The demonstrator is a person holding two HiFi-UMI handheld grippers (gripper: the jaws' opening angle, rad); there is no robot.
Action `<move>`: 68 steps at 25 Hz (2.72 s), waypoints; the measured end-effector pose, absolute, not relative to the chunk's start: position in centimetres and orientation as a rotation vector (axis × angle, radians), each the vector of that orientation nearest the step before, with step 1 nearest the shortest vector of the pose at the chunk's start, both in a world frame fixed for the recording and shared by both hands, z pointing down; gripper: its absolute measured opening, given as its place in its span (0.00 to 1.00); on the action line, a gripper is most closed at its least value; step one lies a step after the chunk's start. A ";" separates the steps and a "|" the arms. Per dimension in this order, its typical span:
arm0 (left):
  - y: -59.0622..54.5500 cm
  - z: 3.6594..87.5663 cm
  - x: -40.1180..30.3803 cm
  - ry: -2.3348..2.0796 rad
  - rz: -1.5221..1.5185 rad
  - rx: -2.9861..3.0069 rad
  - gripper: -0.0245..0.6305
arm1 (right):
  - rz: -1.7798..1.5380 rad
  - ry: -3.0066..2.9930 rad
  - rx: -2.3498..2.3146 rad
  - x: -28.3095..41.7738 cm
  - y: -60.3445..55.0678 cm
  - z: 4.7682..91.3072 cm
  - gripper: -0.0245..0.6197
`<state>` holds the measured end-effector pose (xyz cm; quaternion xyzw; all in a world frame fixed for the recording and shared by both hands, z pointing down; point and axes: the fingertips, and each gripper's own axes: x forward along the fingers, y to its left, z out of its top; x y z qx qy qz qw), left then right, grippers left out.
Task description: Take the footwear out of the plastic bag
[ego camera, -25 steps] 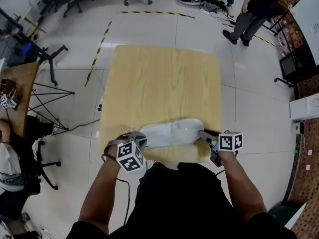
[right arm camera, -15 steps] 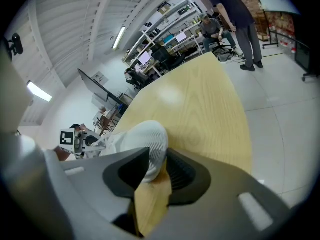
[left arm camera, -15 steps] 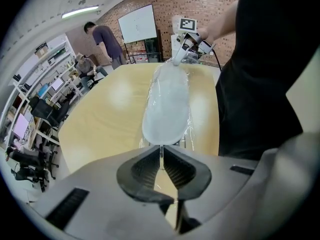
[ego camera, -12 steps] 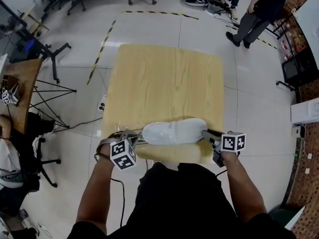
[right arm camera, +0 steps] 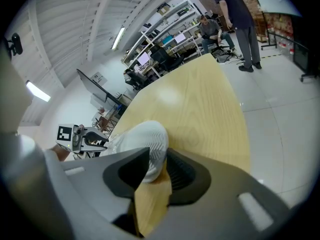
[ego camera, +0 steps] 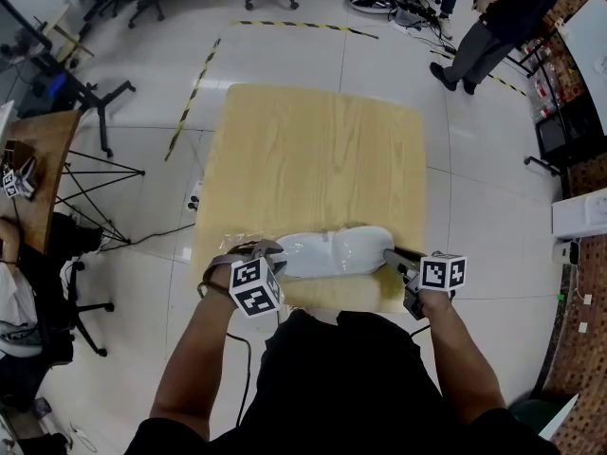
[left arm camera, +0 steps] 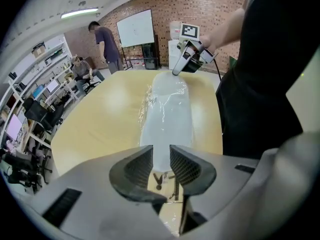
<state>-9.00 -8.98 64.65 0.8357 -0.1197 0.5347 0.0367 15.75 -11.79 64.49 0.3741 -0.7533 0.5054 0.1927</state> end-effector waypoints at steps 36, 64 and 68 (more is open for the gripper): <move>-7.2 66.3 -15.4 -0.463 1.799 2.414 0.06 | 1.389 -2.116 0.912 13.8 -10.7 64.7 0.20; -6.4 66.3 -21.3 -0.617 1.837 2.285 0.05 | 1.382 -2.109 0.922 13.5 -10.9 65.0 0.20; -6.3 66.2 -22.3 -0.639 1.842 2.268 0.05 | 1.377 -2.108 0.933 13.6 -10.9 65.0 0.20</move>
